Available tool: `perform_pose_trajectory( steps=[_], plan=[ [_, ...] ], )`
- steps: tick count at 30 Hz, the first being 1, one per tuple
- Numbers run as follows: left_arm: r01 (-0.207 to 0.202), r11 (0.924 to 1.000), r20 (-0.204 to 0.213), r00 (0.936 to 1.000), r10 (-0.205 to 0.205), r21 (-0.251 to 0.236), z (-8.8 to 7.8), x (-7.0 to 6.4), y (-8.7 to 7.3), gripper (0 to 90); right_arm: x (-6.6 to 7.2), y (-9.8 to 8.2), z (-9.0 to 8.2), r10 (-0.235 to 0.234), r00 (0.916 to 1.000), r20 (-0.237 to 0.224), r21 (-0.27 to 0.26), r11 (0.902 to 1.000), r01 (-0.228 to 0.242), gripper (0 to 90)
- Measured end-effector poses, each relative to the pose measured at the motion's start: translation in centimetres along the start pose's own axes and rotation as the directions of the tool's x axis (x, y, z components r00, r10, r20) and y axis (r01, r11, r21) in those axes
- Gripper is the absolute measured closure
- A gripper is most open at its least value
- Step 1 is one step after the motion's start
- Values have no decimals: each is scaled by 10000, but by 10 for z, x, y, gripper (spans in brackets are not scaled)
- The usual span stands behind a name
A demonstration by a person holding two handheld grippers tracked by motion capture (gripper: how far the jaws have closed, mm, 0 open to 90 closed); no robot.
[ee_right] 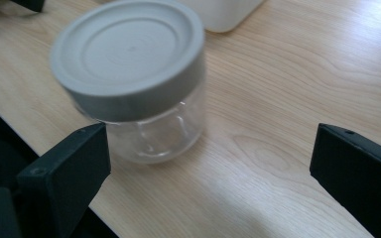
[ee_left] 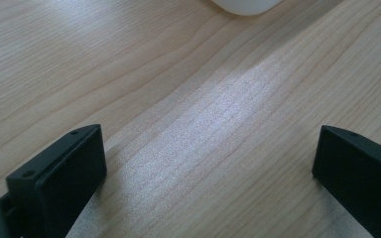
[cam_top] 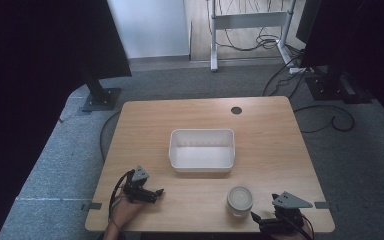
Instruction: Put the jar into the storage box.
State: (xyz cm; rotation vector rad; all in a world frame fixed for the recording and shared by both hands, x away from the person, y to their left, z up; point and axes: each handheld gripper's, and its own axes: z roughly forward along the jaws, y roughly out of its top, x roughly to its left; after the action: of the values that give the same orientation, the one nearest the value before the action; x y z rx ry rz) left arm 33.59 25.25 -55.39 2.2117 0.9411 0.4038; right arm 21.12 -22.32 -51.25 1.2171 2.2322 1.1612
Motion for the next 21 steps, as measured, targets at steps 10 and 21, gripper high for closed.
perform_pose_trajectory(
  steps=[10,21],
  plan=[
    [1,10000,-1,10000,-1,-2,0,0,0,0,10,6,6,-407,9987,-300,-107,9991,404,11],
    [2,10000,-1,10000,-2,0,0,0,0,0,17,13,17,-695,9969,-370,-91,9976,692,9]
  ],
)
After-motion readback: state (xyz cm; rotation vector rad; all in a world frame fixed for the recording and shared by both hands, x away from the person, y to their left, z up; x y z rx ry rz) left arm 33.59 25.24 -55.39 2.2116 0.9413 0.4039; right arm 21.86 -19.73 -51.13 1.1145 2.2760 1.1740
